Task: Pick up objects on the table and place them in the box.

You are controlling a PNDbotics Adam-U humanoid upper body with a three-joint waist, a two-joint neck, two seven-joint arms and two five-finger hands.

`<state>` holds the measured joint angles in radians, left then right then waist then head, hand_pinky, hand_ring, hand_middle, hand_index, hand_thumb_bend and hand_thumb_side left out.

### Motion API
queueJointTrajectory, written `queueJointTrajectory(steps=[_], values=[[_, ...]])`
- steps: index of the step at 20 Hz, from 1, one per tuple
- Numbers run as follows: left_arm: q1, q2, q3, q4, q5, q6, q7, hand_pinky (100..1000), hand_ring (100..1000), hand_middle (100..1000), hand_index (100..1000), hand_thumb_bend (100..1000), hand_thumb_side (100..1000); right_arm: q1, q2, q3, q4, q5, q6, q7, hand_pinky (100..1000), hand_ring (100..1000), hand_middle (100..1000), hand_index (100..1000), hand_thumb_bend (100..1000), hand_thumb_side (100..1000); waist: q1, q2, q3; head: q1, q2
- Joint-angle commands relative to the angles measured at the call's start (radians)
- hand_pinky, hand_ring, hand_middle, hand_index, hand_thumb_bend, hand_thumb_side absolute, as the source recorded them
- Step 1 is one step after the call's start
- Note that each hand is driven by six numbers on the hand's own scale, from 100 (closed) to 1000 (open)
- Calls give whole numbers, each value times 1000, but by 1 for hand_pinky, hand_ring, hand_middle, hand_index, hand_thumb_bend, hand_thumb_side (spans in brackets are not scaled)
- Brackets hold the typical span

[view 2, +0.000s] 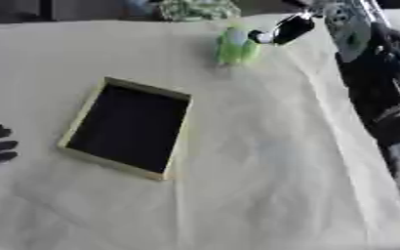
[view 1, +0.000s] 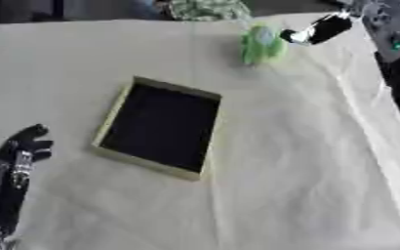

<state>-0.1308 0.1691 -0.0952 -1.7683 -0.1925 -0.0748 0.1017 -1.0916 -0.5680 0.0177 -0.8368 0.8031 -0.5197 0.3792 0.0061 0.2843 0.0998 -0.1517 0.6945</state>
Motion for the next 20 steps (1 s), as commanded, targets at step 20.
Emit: queueJointTrajectory(steps=[20], values=[[-16,13,-5,-21,6,-2,-8,733,738,758,846,100,906,-10,9,-25,43,19,25,-2,882,867,926,992,334,399,3,-5,15,-17,1]])
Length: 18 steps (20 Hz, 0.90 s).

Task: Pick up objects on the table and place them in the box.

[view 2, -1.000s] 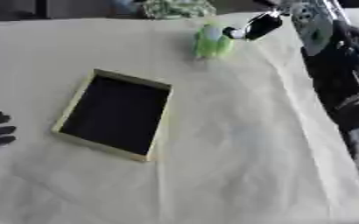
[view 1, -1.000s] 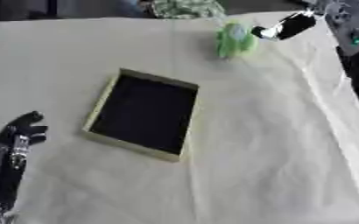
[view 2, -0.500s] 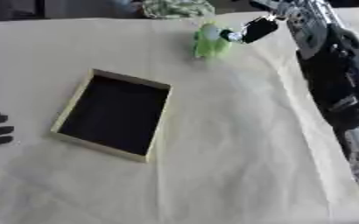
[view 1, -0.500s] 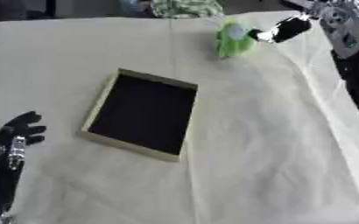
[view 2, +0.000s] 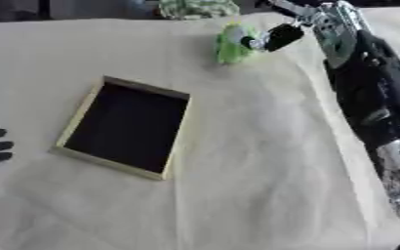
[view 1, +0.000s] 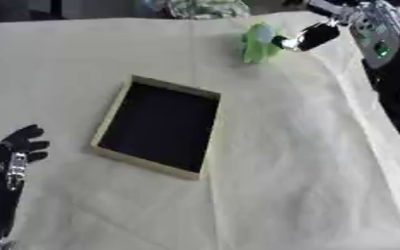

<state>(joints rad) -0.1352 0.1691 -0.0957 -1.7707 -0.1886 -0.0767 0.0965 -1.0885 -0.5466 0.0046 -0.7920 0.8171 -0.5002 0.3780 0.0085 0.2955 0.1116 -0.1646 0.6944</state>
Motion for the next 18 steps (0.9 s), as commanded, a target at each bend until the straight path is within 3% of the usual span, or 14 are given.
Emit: queueJointTrajectory(steps=[1,18], values=[[-12,14,-5,-19,2,0,-4,733,738,758,846,100,905,-12,-11,-13,2,5,7,-1,882,867,925,991,332,400,1,-16,5,-6,1],[-19,13,-8,-26,3,2,-10,734,737,758,846,100,904,2,13,-41,59,35,35,-31,878,866,923,991,315,413,3,-8,32,-29,-8]])
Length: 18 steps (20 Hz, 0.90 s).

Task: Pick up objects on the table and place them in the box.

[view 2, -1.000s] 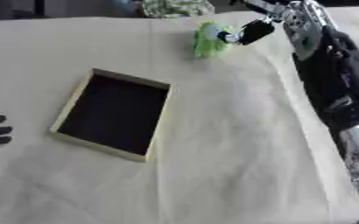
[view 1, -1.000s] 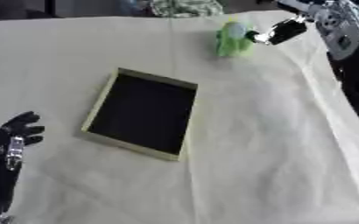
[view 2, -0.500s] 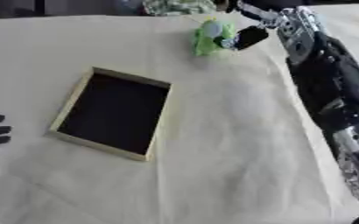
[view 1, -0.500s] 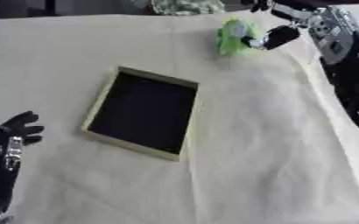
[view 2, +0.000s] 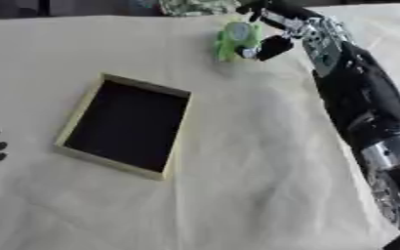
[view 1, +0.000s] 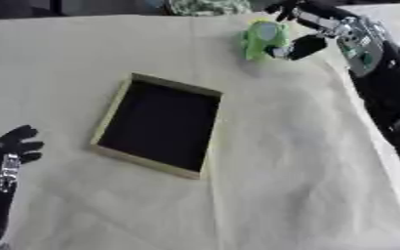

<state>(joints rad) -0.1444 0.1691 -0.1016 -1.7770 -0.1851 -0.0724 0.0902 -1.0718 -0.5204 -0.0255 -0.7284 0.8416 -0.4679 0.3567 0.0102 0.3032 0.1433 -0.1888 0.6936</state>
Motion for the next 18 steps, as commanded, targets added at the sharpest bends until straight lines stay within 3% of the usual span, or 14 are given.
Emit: queueJointTrajectory(steps=[1,18], values=[[-10,13,-3,-19,0,-2,-4,734,737,758,846,100,904,-15,-11,-11,-3,14,5,-12,878,866,924,991,315,413,1,-16,0,-5,-8],[-8,8,-4,-21,1,-1,-8,734,737,757,846,100,904,-21,29,-11,14,72,18,-53,876,866,920,992,307,411,11,-14,4,-17,-17]])
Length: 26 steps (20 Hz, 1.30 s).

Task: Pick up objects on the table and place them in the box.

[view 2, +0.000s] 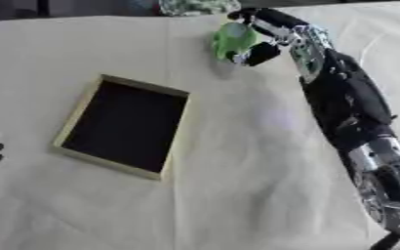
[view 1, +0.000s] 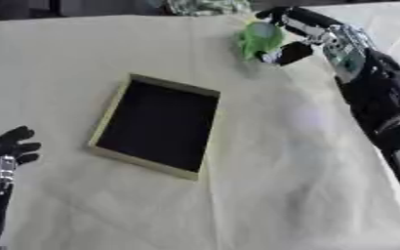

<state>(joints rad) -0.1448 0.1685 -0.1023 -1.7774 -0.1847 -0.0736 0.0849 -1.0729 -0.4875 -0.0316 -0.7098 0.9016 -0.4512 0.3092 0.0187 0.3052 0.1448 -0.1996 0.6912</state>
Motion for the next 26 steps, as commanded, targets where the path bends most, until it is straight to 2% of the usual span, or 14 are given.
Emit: queueJointTrajectory(steps=[1,11,14,19,21,22,24,26], values=[[-8,8,-3,-20,1,0,-3,734,737,757,846,100,904,-20,-1,-4,-3,17,2,-6,876,865,919,992,307,410,3,-16,2,-7,-16],[-7,5,-4,-21,2,0,-5,734,737,757,846,100,904,-15,16,-6,18,61,14,-15,873,859,907,984,302,406,8,-14,1,-14,-18],[-7,5,-3,-21,2,0,-5,734,737,757,845,100,905,-15,17,-6,21,76,18,-26,868,852,888,970,281,381,8,-13,1,-17,-19],[-8,4,-3,-20,3,0,-4,734,737,757,845,100,907,-13,20,-7,12,102,20,-75,847,812,763,865,109,262,8,-13,-2,-20,-19],[-8,3,-3,-19,3,-1,-4,734,737,757,845,100,906,-13,22,-8,7,106,19,-106,835,786,675,794,100,215,8,-13,-2,-21,-19],[-8,3,-3,-19,3,-1,-4,734,737,757,845,100,906,-13,23,-7,4,108,19,-122,830,776,639,794,100,215,7,-13,-2,-21,-19],[-8,3,-3,-18,3,-1,-4,734,737,757,845,100,906,-13,26,-6,0,108,14,-152,819,756,569,707,100,167,8,-13,-2,-22,-19],[-8,3,-3,-18,3,-1,-4,734,737,757,845,100,906,-14,30,-2,-5,107,9,-175,812,742,526,667,100,142,8,-14,-2,-23,-19]])
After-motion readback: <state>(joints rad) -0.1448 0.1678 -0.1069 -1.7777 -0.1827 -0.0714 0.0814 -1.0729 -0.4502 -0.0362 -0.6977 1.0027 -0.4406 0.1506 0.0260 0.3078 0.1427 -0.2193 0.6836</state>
